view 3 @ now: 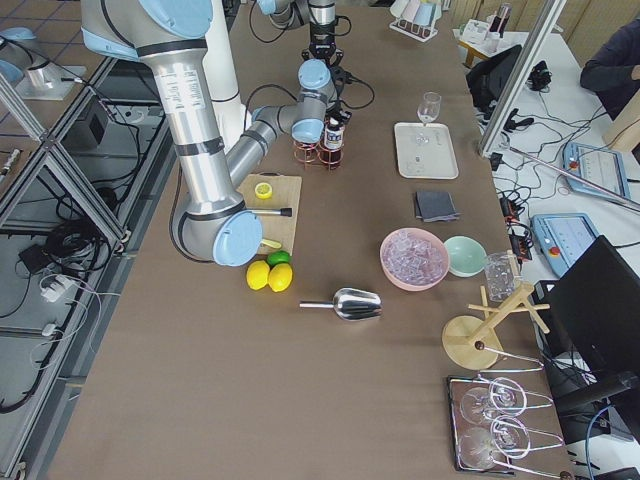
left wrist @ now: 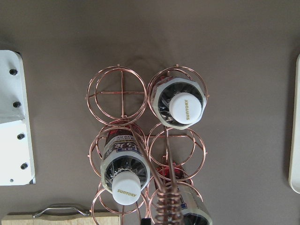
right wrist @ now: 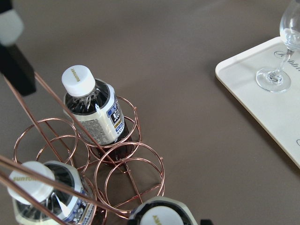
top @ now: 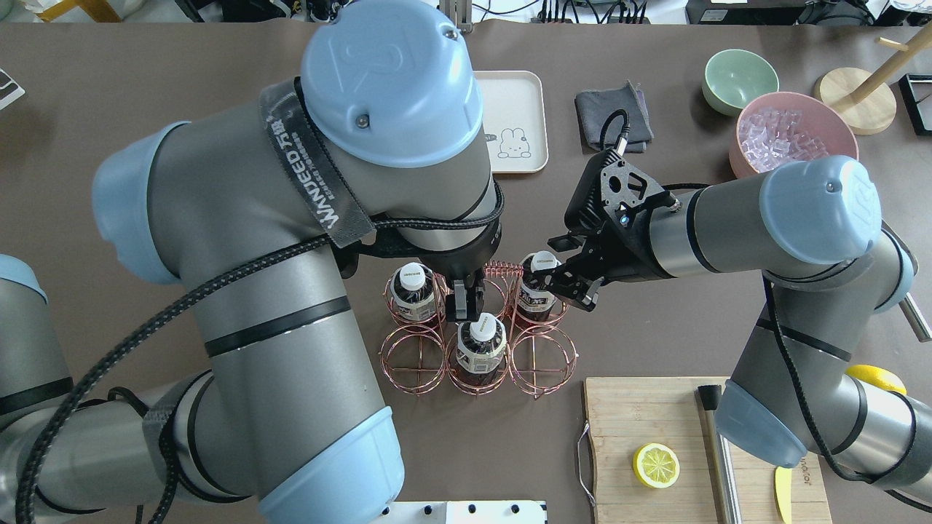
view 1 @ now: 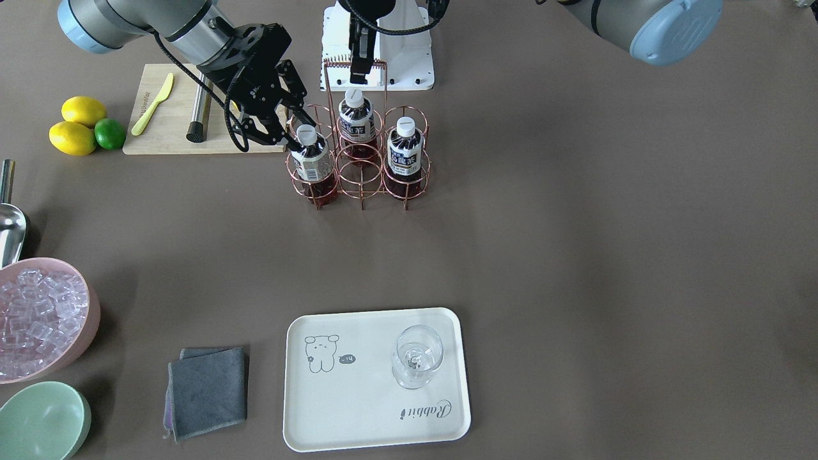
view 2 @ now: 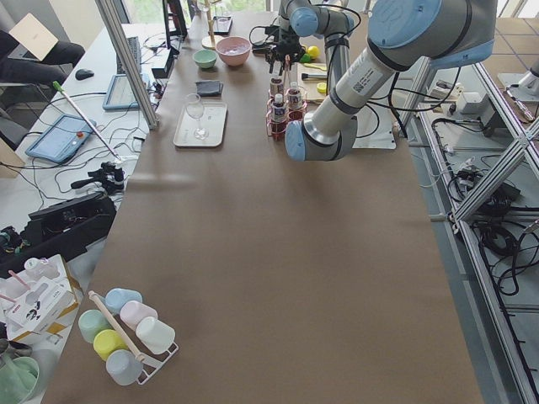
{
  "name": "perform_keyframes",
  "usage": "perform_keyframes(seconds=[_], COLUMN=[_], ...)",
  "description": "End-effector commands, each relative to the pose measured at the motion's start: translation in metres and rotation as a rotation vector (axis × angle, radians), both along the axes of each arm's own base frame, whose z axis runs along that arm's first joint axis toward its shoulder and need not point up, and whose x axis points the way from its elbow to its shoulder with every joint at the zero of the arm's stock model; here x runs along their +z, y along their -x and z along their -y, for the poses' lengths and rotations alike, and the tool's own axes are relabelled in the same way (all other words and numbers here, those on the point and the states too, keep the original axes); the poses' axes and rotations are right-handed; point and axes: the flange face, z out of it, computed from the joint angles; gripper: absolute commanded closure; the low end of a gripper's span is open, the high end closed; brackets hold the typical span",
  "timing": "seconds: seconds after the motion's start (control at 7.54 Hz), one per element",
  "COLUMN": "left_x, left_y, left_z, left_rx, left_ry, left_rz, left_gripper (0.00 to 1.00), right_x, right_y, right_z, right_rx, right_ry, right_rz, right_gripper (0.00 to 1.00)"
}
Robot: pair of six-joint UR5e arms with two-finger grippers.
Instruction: Take tea from basket to plate
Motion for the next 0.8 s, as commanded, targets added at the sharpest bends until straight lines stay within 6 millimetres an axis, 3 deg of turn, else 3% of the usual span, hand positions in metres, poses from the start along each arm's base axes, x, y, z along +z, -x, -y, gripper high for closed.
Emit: perform_keyframes(seconds=[0.0, 0.13, 0.4, 0.66], left_x=[0.0000, -0.0003, -0.0003, -0.0003], left_y=[0.0000, 0.0005, 0.0006, 0.0006], left_z=[0.0000, -0.0003, -0.0003, -0.0003], left_rx=[0.000, 0.000, 0.000, 0.000], left_ry=[0.000, -0.001, -0.001, -0.001], left_rz=[0.000, -0.001, -0.001, -0.001], left_gripper=[1.00, 1.00, 1.00, 1.00], right_x=[-0.0010, -0.0010, -0.0012, -0.0005], right_y=[-0.0007, -0.0007, -0.0002, 0.0001], right_z=[-0.0005, -0.0005, -0.0001, 0.0008], right_rx=[0.000, 0.001, 0.003, 0.009], right_ry=[0.000, 0.001, 0.009, 0.008], right_rz=[0.003, 0.003, 0.005, 0.003], right_gripper=[0.46, 0.47, 0.72, 0.83])
